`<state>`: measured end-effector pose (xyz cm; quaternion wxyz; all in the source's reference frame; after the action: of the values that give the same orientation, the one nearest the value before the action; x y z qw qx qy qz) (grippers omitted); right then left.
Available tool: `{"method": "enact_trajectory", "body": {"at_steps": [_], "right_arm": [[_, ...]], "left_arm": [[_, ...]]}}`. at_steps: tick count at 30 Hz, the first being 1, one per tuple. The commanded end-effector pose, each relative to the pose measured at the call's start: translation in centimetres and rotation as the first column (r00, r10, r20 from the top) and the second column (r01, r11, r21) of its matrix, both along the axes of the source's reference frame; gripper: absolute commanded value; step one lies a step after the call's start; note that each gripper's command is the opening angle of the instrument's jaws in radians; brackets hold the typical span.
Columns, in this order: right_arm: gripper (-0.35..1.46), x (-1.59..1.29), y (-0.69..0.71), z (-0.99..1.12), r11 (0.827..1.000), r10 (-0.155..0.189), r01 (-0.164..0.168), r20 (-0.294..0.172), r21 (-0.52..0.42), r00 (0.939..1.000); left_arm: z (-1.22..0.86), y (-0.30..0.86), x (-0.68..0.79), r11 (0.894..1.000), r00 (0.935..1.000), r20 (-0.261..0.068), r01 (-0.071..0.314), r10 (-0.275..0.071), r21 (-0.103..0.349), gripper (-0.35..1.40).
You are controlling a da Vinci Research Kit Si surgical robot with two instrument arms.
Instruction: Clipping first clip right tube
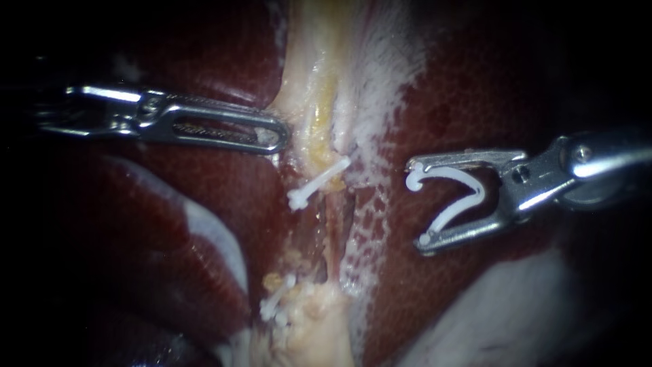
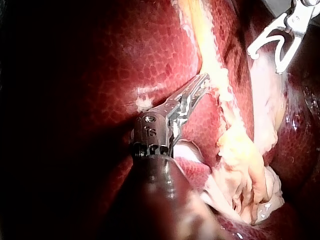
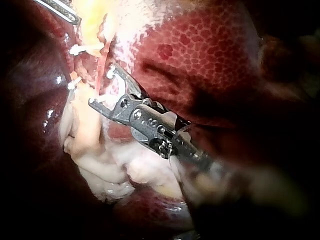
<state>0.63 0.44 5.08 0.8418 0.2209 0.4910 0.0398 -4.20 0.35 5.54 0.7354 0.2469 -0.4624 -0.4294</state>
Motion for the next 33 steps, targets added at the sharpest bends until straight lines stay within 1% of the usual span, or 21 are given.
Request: {"method": "enact_trajectory", "body": {"at_steps": [1,17,24,29,33], "right_arm": [[0.60,0.00,0.00,0.00,1.000,0.000,0.000,0.000,0.000,1.0000],[0.60,0.01,-0.01,0.00,1.000,0.000,0.000,0.000,-0.001,1.0000],[0.60,0.03,-0.04,0.01,1.000,-0.007,0.007,-0.004,0.002,1.0000],[0.60,0.04,-0.05,0.02,1.000,-0.009,0.009,-0.005,0.003,0.9999],[0.60,0.05,-0.06,0.02,1.000,-0.009,0.009,-0.005,0.002,0.9999]], "left_arm": [[0.01,0.00,-0.01,1.000,1.0000,0.000,0.000,0.000,0.000,-0.35],[0.01,-0.01,-0.01,1.000,1.0000,-0.001,0.003,-0.003,0.004,-0.35],[-0.06,-0.03,-0.01,1.000,1.0000,-0.001,0.004,-0.004,0.006,-0.35],[-0.12,0.00,0.04,1.000,1.0000,0.002,0.002,-0.002,0.010,-0.35],[-0.20,0.08,0.12,1.000,0.9999,-0.003,0.010,-0.010,0.012,-0.35]]}}
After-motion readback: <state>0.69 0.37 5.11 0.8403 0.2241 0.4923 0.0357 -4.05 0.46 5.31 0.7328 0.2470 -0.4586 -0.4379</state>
